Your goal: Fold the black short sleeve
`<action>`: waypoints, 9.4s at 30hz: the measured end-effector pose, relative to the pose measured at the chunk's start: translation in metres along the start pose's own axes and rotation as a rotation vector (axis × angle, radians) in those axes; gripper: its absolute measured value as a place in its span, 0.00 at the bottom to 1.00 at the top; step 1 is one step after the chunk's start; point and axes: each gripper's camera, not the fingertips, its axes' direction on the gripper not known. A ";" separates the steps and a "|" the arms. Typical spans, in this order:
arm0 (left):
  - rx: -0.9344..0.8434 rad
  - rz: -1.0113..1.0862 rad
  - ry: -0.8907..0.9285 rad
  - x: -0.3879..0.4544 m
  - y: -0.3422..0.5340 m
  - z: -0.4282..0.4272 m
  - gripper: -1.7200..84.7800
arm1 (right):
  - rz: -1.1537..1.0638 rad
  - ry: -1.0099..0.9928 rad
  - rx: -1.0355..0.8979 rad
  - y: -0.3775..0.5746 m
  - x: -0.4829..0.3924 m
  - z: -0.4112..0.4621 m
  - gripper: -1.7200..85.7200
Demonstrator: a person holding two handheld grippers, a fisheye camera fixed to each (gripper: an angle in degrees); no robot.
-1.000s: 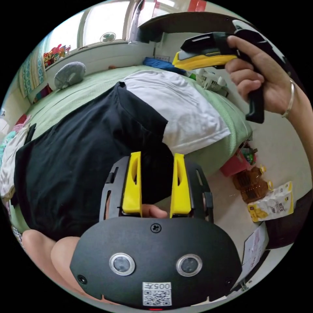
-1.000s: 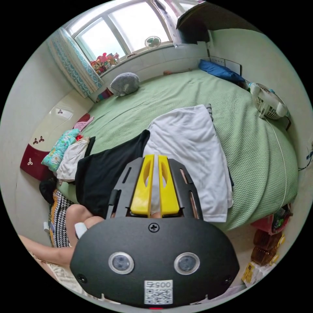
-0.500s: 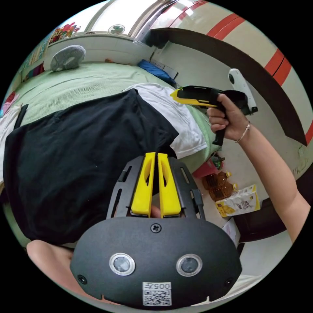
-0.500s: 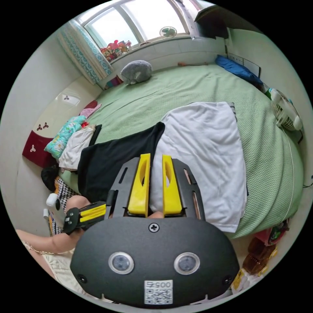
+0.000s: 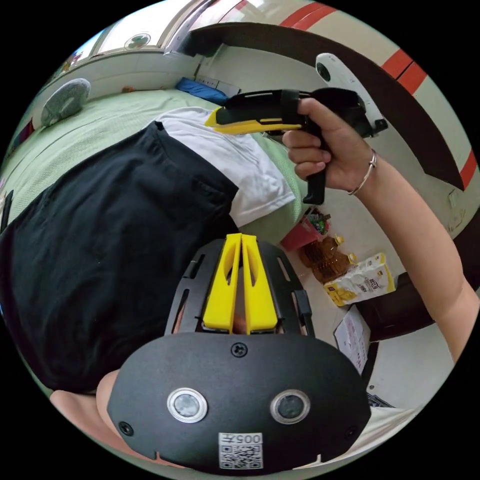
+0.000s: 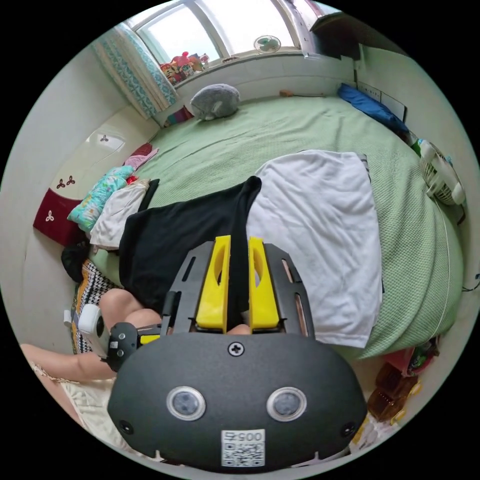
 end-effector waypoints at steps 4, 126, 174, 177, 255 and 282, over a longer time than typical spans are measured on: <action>0.028 -0.003 0.016 -0.002 0.010 -0.012 0.05 | -0.055 0.003 -0.023 0.027 -0.006 -0.007 0.10; 0.207 -0.505 -0.211 -0.189 0.203 -0.606 0.10 | -0.289 -0.089 -0.176 -0.239 -0.531 0.214 0.09; 0.351 -0.335 -0.311 -0.359 -0.029 -0.639 0.19 | 0.081 0.073 0.122 -0.360 -0.323 0.152 0.03; 0.356 -0.364 -0.346 -0.369 -0.059 -0.635 0.19 | 0.038 -0.005 0.130 -0.342 -0.332 0.131 0.03; 0.404 -0.252 -0.401 -0.312 -0.031 -0.543 0.02 | -0.241 0.482 0.090 -0.036 -0.493 0.102 0.09; 0.374 -0.288 -0.315 -0.356 -0.013 -0.568 0.02 | -0.249 0.384 -0.001 -0.040 -0.455 0.124 0.12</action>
